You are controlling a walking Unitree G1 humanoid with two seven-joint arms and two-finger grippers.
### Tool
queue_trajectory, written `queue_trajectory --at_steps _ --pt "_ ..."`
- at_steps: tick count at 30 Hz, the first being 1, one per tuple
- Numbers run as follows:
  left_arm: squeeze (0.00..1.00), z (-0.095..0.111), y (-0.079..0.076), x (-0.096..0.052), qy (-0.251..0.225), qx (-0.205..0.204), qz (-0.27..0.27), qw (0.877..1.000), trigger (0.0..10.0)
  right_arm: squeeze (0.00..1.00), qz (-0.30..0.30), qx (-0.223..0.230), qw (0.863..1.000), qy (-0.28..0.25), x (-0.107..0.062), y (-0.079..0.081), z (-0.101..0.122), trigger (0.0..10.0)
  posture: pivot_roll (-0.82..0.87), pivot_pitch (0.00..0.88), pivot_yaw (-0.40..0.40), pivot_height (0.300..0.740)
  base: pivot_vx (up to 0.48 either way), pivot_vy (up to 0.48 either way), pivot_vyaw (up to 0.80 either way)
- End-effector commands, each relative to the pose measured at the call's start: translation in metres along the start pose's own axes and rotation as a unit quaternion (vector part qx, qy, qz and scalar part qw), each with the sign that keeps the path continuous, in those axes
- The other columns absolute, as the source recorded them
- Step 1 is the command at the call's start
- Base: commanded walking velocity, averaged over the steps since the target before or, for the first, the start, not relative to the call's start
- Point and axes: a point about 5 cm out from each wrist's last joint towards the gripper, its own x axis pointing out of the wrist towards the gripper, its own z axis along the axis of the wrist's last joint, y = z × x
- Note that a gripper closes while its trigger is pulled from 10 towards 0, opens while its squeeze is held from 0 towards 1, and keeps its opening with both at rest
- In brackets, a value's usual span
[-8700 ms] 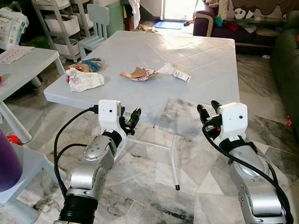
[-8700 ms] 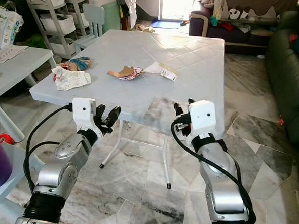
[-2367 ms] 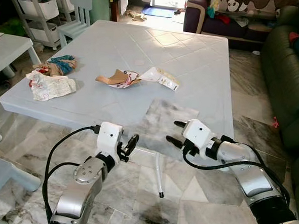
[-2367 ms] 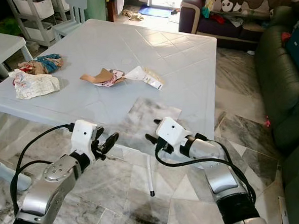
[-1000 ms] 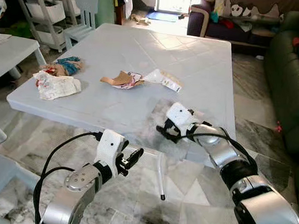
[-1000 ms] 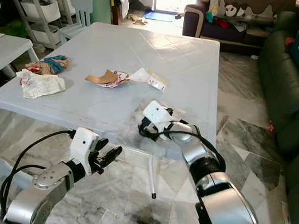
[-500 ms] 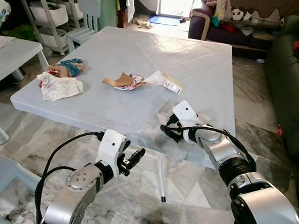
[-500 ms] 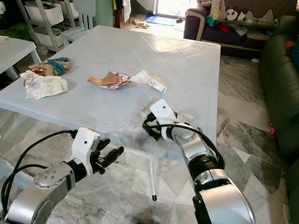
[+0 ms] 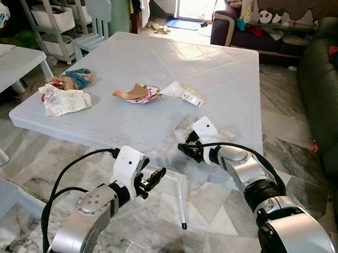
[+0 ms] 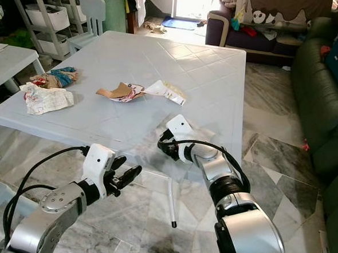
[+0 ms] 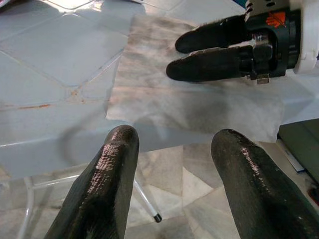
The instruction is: Picking trash to rubbish bin
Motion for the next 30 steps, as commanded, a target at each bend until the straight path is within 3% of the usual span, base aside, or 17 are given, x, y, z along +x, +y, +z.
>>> queue_trajectory --at_steps 1,8,9,12,13,15,16,23,24,25,29,30 --pt "0.0 0.003 0.001 0.001 0.001 0.005 -0.003 1.0 10.0 0.0 0.034 0.033 0.997 0.068 0.001 0.015 -0.034 0.0 -0.03 0.033 -0.016 0.74 0.0 0.0 0.0" --pt "0.0 0.003 0.001 0.003 0.0 0.005 -0.002 1.0 10.0 0.0 0.034 0.049 0.998 -0.028 0.005 0.013 -0.001 0.0 -0.03 0.028 -0.014 0.74 0.0 0.0 0.0" --pt "0.0 0.003 0.0 0.003 -0.002 0.006 -0.001 1.0 10.0 0.0 0.005 0.047 0.994 -0.099 0.003 0.006 0.024 0.0 -0.03 0.027 -0.014 0.74 0.0 0.0 0.0" --pt "0.0 0.003 0.001 0.003 -0.003 0.006 -0.001 1.0 10.0 0.0 -0.01 0.046 0.99 -0.132 0.001 0.001 0.036 0.0 -0.03 0.026 -0.013 0.74 0.0 0.0 0.0" --pt "0.0 0.004 0.001 0.004 -0.004 0.006 0.001 1.0 10.0 0.0 -0.029 0.05 0.984 -0.17 -0.002 -0.005 0.05 0.0 -0.03 0.026 -0.011 0.74 0.0 0.0 0.0" --pt "0.0 0.004 0.001 0.004 -0.005 0.006 0.001 1.0 10.0 0.0 -0.045 0.042 0.98 -0.189 -0.005 -0.01 0.058 0.0 -0.03 0.026 -0.011 0.74 0.0 0.0 0.0" --pt "0.0 0.004 0.001 0.004 -0.005 0.006 0.001 1.0 10.0 0.0 -0.073 0.013 0.977 -0.202 -0.01 -0.017 0.065 0.0 -0.03 0.026 -0.013 0.74 0.0 0.0 0.0" --pt "0.0 0.005 0.001 0.005 -0.008 0.004 0.004 1.0 10.0 0.0 -0.129 -0.016 0.967 -0.218 -0.022 -0.034 0.069 0.0 -0.03 0.027 -0.013 0.74 0.0 0.0 0.0" --pt "0.0 0.005 0.001 0.005 -0.008 0.004 0.004 1.0 10.0 0.0 -0.127 -0.02 0.969 -0.213 -0.023 -0.034 0.067 3.3 -0.03 0.027 -0.015 0.74 0.0 0.0 0.0" --pt "0.0 0.005 0.001 0.005 -0.009 0.004 0.004 1.0 10.0 0.0 -0.121 -0.027 0.97 -0.208 -0.024 -0.034 0.065 10.0 -0.03 0.027 -0.015 0.74 0.0 0.0 0.0" --pt "0.0 0.005 0.001 0.005 -0.01 0.004 0.005 1.0 10.0 0.0 -0.103 -0.038 0.974 -0.198 -0.028 -0.033 0.058 10.0 -0.03 0.028 -0.018 0.74 0.0 0.0 0.0" --pt "0.0 0.006 0.002 0.005 -0.011 0.004 0.008 1.0 10.0 0.38 -0.069 -0.059 0.977 -0.193 -0.032 -0.029 0.051 10.0 -0.04 0.029 -0.019 0.74 0.0 0.0 0.0"
